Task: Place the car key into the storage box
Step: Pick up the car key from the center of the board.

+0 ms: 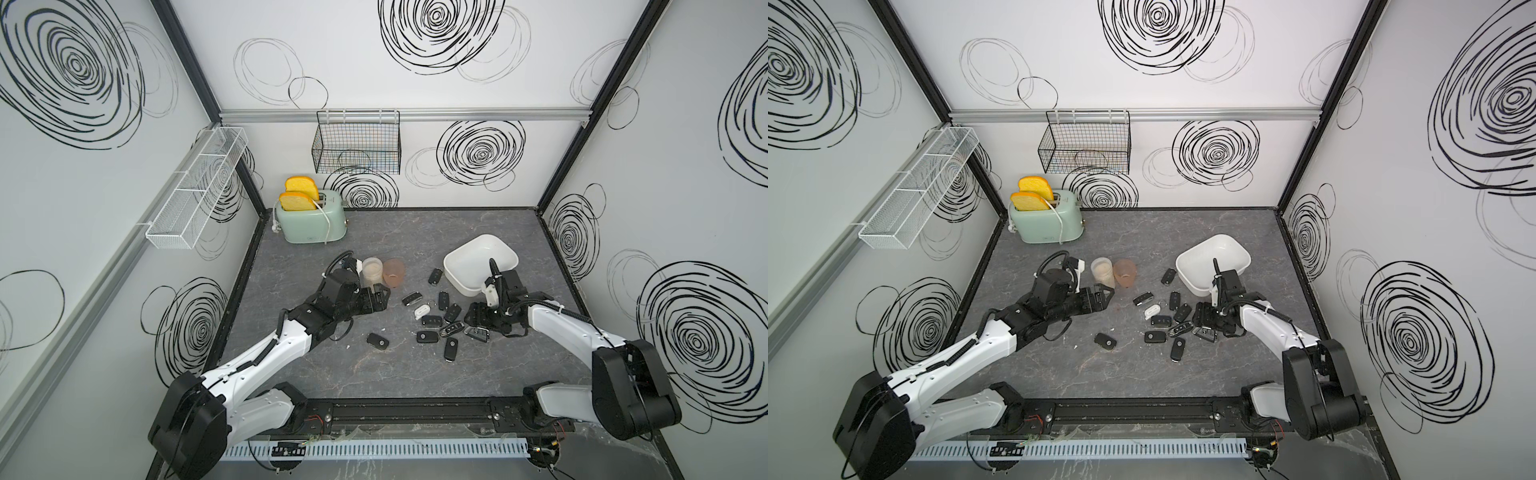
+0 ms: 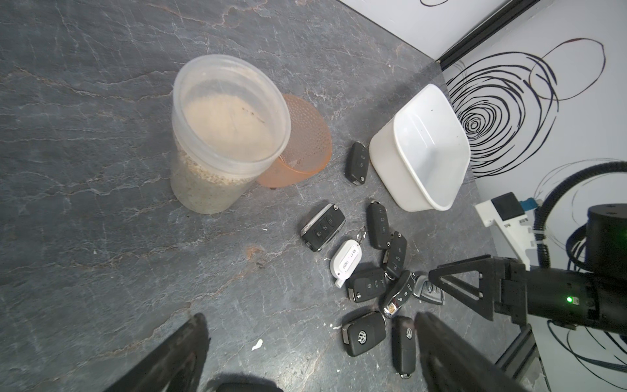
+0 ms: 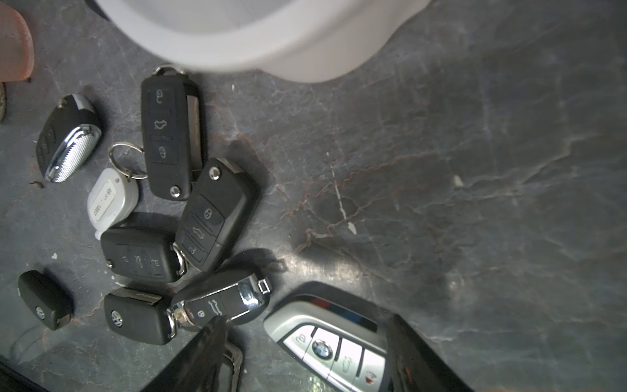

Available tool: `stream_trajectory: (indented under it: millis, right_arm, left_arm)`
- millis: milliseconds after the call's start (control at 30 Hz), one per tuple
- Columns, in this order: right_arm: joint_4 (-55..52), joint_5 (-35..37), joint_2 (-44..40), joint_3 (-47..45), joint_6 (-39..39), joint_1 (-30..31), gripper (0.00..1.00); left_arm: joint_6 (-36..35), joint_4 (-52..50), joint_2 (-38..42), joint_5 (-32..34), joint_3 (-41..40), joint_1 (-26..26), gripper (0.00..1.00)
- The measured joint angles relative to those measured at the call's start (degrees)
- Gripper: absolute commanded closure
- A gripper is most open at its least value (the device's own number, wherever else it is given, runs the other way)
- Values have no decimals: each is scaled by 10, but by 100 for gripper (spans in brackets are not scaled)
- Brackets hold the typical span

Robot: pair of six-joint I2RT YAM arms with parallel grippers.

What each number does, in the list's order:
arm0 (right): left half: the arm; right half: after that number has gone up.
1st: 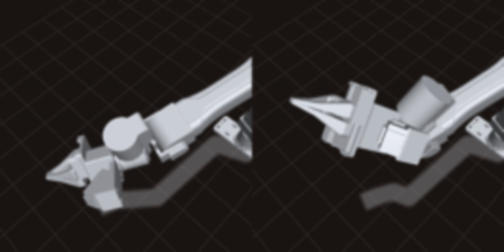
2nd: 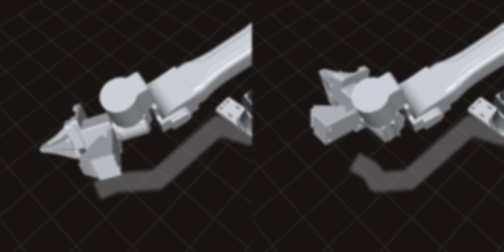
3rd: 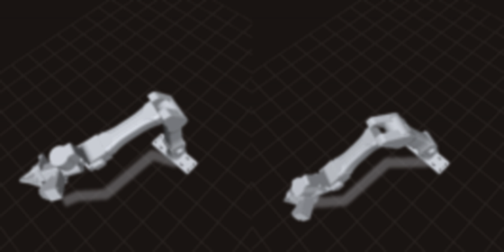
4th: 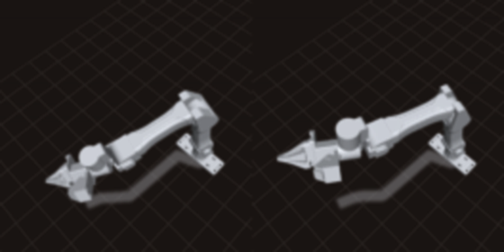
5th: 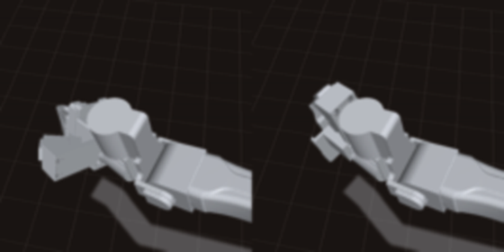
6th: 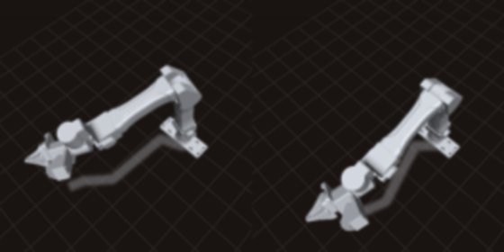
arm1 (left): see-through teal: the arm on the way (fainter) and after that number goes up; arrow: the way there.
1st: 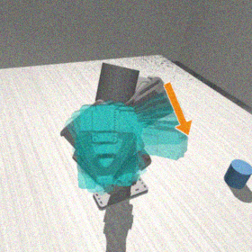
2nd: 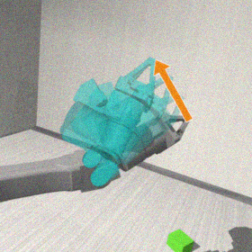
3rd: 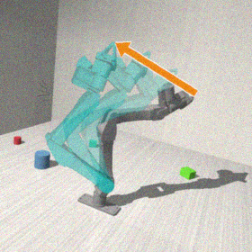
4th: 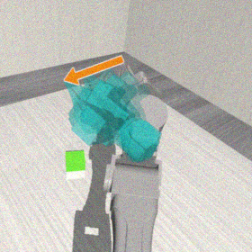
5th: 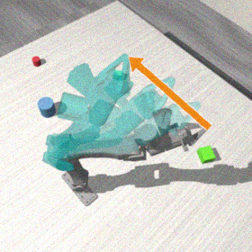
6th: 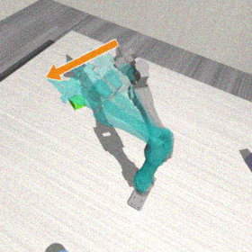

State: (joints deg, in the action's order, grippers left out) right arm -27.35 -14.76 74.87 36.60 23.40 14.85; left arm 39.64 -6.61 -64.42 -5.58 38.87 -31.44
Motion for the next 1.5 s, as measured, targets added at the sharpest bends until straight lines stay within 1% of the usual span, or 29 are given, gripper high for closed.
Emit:
stream_trajectory:
  millis: [233,400,567,833,1233,1500]
  right_arm:
    - [2,-11,-2,-23,19,13,24]
    - [-1,-2,-11,-27,43,65,25]
    - [-9,32,-11,-26,57,101,28]
    - [-17,88,-1,-24,62,152,37]
    - [-25,156,32,-3,73,200,49]
    - [-28,184,44,4,81,219,64]
  left_arm:
    - [0,0,8,-4,0,2,2]
    - [0,1,18,-6,-1,7,2]
    - [0,1,28,-9,-10,12,2]
    - [7,1,53,-9,-30,16,2]
    - [20,-2,81,-8,-43,24,2]
    - [24,-2,82,-9,-45,31,2]
